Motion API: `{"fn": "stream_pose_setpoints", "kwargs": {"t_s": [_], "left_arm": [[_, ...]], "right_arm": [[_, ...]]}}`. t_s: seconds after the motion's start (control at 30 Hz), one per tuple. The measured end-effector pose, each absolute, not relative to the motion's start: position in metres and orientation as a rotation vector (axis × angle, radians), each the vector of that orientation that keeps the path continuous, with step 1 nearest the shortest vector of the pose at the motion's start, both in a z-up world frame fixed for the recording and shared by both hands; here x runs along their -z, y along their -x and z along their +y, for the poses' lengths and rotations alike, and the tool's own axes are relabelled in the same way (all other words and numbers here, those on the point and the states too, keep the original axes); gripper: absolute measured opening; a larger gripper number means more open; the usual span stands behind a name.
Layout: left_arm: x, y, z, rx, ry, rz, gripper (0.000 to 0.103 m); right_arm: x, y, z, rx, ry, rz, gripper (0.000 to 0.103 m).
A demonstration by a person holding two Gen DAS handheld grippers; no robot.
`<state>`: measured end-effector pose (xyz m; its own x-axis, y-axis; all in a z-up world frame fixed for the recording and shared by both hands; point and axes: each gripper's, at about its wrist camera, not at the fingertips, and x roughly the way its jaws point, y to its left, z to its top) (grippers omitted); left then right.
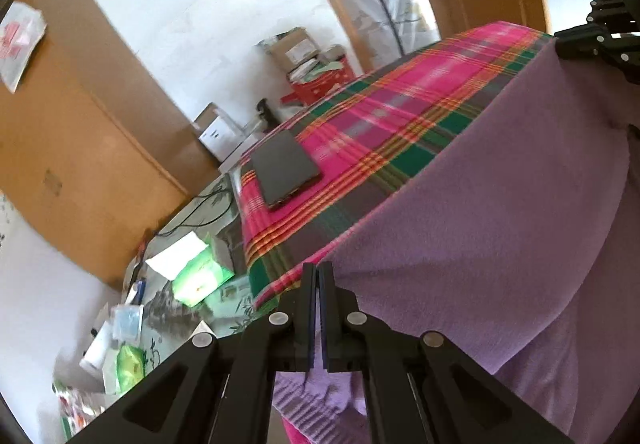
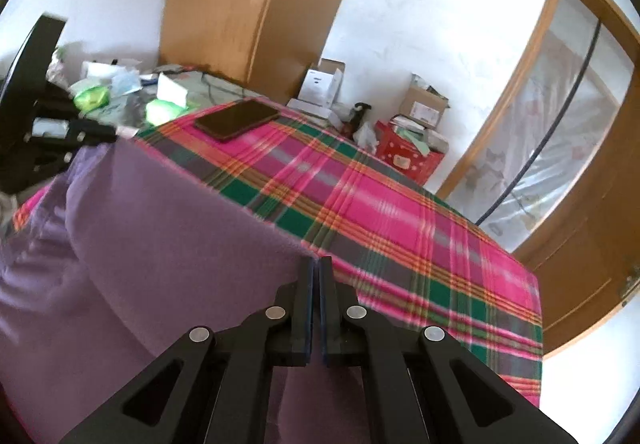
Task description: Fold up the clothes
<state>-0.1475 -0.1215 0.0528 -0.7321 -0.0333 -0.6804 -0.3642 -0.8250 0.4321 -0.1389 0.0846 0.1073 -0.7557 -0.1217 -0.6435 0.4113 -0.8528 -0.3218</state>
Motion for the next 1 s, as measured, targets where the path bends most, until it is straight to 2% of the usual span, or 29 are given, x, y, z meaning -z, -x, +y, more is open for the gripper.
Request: {"fn": "stream_pose_setpoints", "kwargs": {"t_s": [0.6, 0.87, 1.0], "left_arm": [[-0.033, 0.198, -0.145, -2.725, 1.223, 0.709, 0.000], [-0.023, 0.208, -0.157, -2.714, 1.273, 0.659, 0.000], [-0.027, 0.202, -0.166, -2.721, 1.299, 0.574, 0.001]], "right_arm": [[-0.072, 0.231, 0.049, 2.680, -1.007, 0.768, 0.002], [-0.047, 0.255, 0.048, 2.644, -1.109, 0.738, 0.002], [-0.036, 0.264, 0.043, 2.625, -1.164, 0.739, 0.003]]}}
